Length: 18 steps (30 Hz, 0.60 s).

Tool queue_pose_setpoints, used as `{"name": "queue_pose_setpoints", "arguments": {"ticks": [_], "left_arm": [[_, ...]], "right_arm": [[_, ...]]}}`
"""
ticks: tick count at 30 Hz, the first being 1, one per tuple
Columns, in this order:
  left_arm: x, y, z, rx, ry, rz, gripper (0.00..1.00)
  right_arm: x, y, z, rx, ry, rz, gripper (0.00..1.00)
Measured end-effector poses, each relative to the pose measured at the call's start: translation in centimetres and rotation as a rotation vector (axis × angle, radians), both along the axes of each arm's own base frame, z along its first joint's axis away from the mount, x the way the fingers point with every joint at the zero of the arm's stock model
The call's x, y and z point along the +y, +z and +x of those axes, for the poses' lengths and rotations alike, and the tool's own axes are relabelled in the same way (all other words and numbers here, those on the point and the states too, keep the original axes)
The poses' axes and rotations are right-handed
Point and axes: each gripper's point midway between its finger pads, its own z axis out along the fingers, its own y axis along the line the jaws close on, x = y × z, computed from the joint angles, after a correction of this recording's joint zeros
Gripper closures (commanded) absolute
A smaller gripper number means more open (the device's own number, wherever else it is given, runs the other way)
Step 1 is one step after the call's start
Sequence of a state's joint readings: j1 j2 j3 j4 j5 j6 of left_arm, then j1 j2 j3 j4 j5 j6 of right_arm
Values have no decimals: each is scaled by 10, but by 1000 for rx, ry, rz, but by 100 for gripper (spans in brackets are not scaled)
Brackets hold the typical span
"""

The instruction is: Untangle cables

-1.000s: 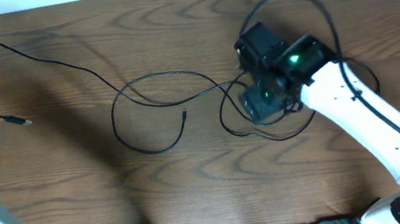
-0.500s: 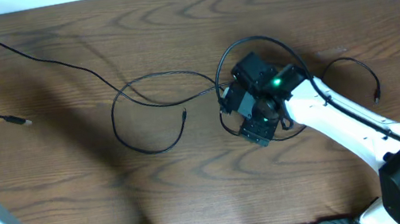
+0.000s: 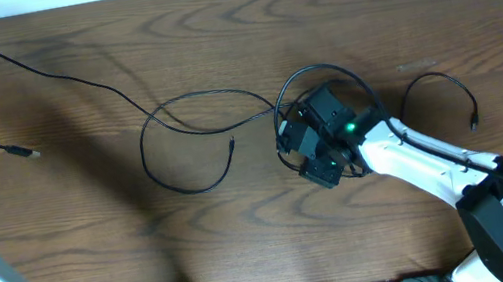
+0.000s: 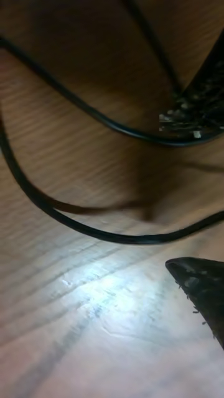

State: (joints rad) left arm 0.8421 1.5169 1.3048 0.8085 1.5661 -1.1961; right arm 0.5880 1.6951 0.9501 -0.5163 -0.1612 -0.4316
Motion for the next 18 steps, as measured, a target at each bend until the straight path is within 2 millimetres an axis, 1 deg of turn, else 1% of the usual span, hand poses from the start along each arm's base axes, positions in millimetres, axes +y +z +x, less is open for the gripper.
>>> {"name": "queue_pose_setpoints", "arguments": {"ticks": [6, 9, 11, 13, 14, 15, 18], "left_arm": [[-1, 0, 0, 0, -2, 0, 93], [-5, 0, 2, 0, -13, 0, 93], [-9, 0, 3, 0, -25, 0, 93], [-13, 0, 5, 0, -37, 0, 93], [-15, 0, 5, 0, -42, 0, 93], [-16, 0, 6, 0, -47, 0, 92], [-18, 0, 6, 0, -52, 0, 93]], "right_arm": [[1, -17, 3, -19, -1, 12, 42], [3, -24, 8, -20, -4, 17, 44], [6, -25, 15, -29, -9, 31, 48], [10, -26, 22, -37, -17, 51, 49], [13, -26, 26, -41, -20, 60, 49], [16, -26, 31, -47, -27, 74, 41], [23, -29, 42, -59, -53, 104, 38]]}}
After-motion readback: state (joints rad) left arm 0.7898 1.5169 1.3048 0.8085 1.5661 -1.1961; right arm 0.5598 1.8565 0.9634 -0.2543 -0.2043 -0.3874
